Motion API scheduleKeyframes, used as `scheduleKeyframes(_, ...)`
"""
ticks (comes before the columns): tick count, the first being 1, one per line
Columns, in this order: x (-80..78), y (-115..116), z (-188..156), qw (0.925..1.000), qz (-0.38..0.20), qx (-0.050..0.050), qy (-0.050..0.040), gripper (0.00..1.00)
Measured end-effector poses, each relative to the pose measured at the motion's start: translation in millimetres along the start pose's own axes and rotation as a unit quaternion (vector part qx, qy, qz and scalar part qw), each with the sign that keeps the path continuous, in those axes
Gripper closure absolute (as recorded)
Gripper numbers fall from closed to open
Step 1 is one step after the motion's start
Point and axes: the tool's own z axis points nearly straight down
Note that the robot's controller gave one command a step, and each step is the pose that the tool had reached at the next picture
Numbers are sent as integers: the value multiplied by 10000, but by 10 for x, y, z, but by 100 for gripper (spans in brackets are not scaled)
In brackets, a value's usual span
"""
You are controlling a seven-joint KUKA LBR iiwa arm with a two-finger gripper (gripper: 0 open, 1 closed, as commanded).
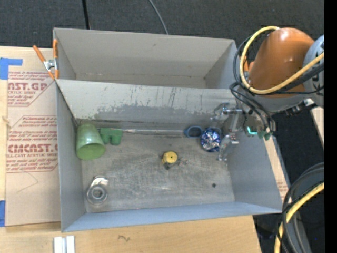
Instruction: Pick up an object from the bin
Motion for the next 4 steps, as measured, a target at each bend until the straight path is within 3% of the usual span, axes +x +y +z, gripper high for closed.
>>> scheduleKeyframes(1, -166, -217, 1397, 9889, -1488, -3, -6, 0)
scheduleKeyframes(2, -171, 271, 746, 9984, -561, -6, -56, 0)
scheduleKeyframes(3, 0, 527, 1494, 9893, -1461, 7, -48, 0)
scheduleKeyframes(4, -98, 1092, 1461, 9702, -2424, 2, -51, 0)
